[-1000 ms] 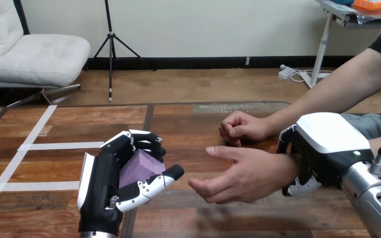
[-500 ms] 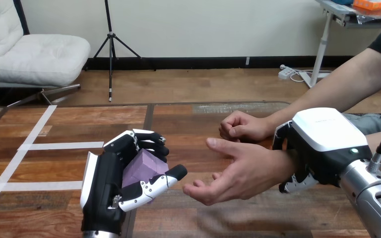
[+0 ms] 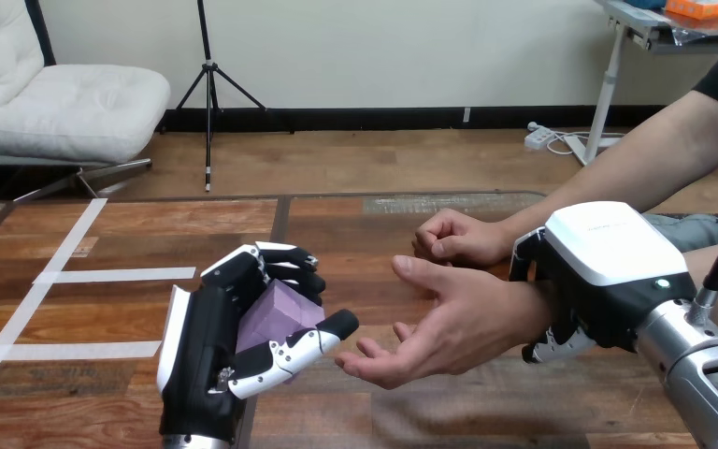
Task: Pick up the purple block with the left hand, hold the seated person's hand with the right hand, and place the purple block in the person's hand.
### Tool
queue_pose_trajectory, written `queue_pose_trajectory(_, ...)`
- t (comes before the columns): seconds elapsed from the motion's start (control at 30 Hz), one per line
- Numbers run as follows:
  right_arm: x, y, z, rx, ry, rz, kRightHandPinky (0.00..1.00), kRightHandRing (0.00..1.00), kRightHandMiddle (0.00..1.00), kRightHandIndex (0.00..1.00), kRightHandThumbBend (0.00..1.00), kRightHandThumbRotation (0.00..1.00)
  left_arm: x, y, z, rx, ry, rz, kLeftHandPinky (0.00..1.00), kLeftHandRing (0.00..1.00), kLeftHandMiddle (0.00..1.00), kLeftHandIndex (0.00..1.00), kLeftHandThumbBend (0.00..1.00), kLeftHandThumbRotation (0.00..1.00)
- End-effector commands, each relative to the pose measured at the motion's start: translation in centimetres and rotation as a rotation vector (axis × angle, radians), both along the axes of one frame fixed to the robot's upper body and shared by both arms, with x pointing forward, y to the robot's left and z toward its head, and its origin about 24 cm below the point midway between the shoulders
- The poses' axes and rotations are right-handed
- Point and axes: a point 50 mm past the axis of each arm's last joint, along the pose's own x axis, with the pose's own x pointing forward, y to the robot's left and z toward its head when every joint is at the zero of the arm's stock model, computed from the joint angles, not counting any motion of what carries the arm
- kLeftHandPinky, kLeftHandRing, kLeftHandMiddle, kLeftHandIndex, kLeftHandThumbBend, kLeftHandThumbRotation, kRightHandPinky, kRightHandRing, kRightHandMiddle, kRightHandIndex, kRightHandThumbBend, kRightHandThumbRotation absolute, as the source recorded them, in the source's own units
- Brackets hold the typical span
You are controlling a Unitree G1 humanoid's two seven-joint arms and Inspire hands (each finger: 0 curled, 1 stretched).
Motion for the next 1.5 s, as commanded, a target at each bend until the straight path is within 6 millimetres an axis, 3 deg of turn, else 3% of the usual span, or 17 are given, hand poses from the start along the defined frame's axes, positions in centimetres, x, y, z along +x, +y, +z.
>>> queue_pose_trajectory(0.0, 0.8, 1.3, 1.9, 0.005, -0.083, 0.051, 0.39, 0.45, 0.5, 0.53, 0.77, 0.0, 1.4, -0.9, 2.8, -0.026, -0.151, -0.034, 0.37, 0.43, 0.49, 0.52, 0.77, 0.0)
queue_pose_trajectory(1.47, 1.0, 3.2, 1.3, 0.048, -0.103, 0.151, 0.33, 0.39, 0.45, 0.49, 0.75, 0.0, 1.3, -2.7, 3.6, -0.048, -0.171, -0.127, 0.39, 0.45, 0.5, 0.53, 0.77, 0.01)
